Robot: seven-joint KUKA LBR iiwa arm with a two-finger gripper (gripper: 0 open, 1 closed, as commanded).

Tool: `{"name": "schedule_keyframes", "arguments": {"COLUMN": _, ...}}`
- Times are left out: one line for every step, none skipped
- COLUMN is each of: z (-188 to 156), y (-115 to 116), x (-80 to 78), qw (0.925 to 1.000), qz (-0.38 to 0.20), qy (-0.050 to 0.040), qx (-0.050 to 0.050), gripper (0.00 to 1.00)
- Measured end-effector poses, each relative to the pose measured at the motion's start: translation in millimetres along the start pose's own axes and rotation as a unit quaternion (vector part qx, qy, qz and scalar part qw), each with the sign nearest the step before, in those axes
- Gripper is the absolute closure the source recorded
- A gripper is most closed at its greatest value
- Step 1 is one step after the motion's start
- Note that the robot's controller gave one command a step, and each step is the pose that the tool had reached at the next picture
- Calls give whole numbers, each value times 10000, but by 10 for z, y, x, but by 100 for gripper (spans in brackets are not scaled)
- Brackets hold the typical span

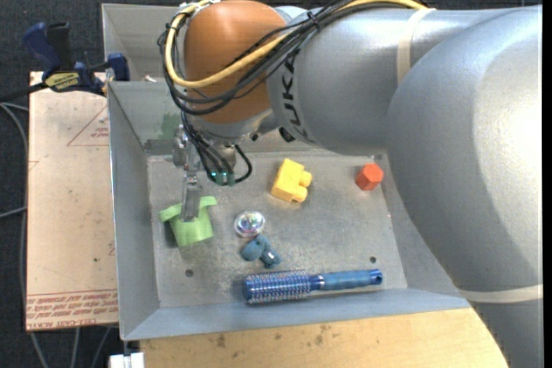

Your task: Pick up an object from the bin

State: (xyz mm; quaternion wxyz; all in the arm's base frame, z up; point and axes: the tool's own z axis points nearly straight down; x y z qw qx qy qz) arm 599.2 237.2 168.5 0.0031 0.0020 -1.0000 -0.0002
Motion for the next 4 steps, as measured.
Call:
{"name": "schedule_keyframes", "arguments": {"z": 753, "y": -307, "x": 196, "qw": 9872, "qz": -1592, "qy": -76, "qx": -10, "gripper": 0}}
{"name": "schedule_keyframes", "arguments": {"z": 828, "y": -158, "x": -302, "qw": 9650, "qz": -2618, "qy": -168, "qx": -3, "gripper": 0}}
{"name": "schedule_keyframes", "arguments": {"z": 806, "y": -137, "x": -308, "qw": 9650, "qz": -2620, "qy": -145, "qx": -13, "gripper": 100}}
{"name": "schedule_keyframes", "arguments": {"z": -754, "y": -373, "x": -322, "qw": 9659, "qz": -2586, "qy": -94, "qx": 5, "gripper": 100}}
